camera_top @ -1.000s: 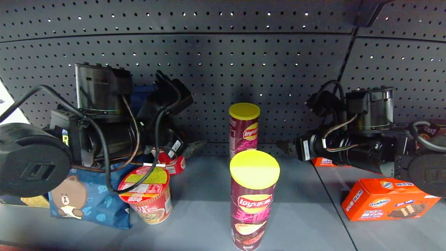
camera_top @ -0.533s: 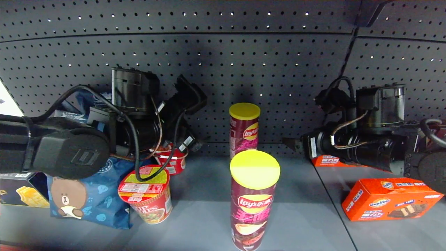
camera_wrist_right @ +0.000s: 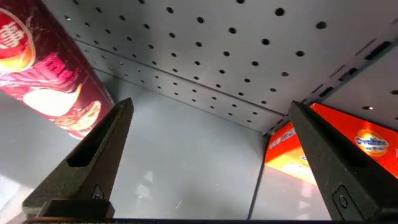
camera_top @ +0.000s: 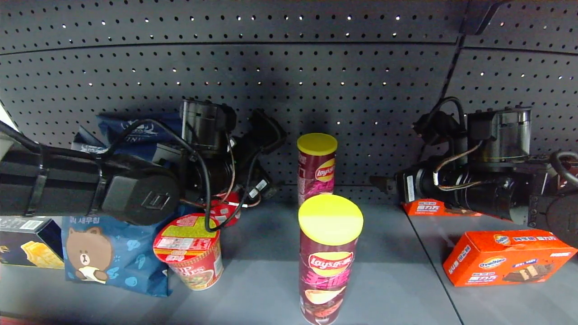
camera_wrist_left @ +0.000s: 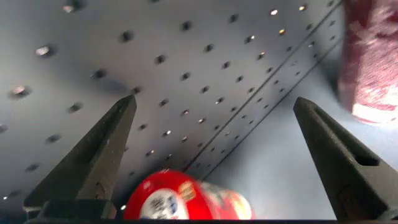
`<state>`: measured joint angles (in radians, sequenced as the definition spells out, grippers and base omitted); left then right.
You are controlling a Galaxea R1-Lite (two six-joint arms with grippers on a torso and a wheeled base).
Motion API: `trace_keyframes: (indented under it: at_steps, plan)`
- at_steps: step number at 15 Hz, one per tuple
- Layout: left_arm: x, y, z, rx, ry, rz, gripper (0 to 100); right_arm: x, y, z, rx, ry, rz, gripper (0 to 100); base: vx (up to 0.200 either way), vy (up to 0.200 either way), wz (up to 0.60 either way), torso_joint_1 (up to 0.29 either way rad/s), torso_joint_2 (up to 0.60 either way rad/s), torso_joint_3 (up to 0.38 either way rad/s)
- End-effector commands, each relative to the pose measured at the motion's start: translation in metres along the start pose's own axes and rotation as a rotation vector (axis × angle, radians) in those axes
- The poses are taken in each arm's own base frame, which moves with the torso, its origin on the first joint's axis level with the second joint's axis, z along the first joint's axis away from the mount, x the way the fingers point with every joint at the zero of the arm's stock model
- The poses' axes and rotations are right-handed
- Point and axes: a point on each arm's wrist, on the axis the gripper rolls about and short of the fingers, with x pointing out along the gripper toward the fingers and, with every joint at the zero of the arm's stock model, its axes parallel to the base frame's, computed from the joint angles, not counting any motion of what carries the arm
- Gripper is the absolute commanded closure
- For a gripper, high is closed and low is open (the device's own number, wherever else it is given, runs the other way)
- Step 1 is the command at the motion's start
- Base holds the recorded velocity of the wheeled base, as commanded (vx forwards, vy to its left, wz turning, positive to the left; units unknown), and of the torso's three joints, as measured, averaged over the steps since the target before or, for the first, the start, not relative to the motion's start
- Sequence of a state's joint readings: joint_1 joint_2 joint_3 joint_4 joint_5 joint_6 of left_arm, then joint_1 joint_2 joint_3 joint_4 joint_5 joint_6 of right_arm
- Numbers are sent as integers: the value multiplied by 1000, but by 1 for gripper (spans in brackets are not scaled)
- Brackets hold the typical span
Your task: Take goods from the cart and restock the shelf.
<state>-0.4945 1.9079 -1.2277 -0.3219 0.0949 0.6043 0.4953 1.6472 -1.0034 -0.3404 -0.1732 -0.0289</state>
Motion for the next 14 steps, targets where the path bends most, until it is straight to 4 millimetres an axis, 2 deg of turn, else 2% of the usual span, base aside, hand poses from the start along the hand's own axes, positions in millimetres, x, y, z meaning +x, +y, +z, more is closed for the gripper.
trace_keyframes:
  at_steps: [1, 3, 14]
  plan:
    - [11, -11, -1, 10, 17, -13, 0, 1, 0, 0, 0, 2, -1, 0, 0, 0, 0, 0, 0, 0]
    - [14, -18, 1, 17, 31, -4, 0, 0, -1, 0, 1, 1, -3, 0, 0, 0, 0, 0, 0, 0]
    - [25, -28, 10, 20, 15, -9, 0, 1, -3, -5, 0, 16, -7, 0, 0, 0, 0, 0, 0, 0]
